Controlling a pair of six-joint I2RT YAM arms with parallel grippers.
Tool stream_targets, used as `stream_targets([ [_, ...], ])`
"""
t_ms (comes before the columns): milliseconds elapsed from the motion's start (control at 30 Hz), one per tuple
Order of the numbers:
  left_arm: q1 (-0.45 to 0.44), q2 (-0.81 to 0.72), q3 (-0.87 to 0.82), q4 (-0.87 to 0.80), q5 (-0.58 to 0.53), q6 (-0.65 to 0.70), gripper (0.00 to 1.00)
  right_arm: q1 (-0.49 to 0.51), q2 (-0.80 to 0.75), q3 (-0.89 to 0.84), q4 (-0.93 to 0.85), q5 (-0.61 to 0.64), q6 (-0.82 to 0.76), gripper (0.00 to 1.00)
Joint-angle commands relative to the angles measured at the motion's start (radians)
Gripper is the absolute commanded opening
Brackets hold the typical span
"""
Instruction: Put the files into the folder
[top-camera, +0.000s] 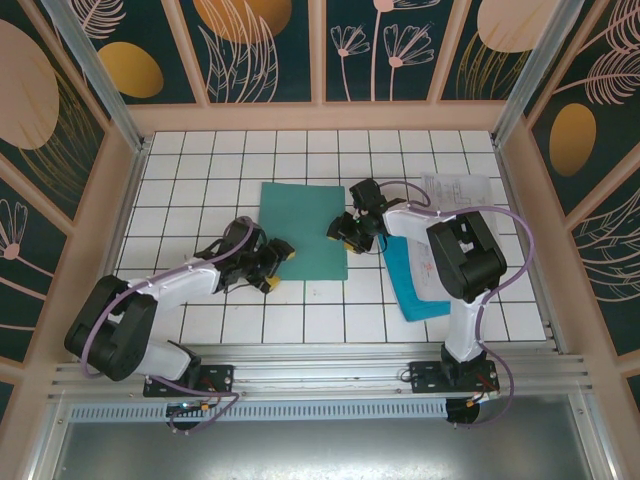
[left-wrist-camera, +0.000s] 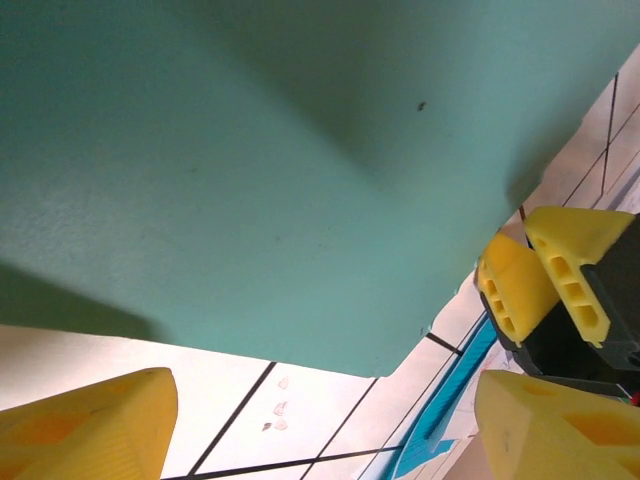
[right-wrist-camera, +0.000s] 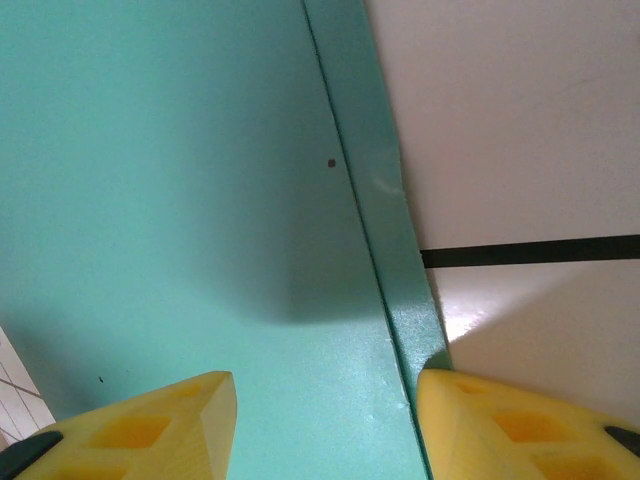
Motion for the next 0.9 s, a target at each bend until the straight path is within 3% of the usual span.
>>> stream_targets([
  [0,-0.013,-0.013,-0.034,0.068,0.01,-0.112,0.78,0.009,0.029,-0.042,-0.046,0.029,0.001,0.53],
  [433,-0.025,0.009,-0.115,0.192,-0.043,-0.191,0.76,0.007,0.029,-0.059,-0.035,0.018,0.009,0.53],
  [867,-0.046,0.047,-0.112,0.327,-0.059,-0.235,0.6,0.003,0.034,-0.068,-0.024,-0.003,0.004,0.53],
])
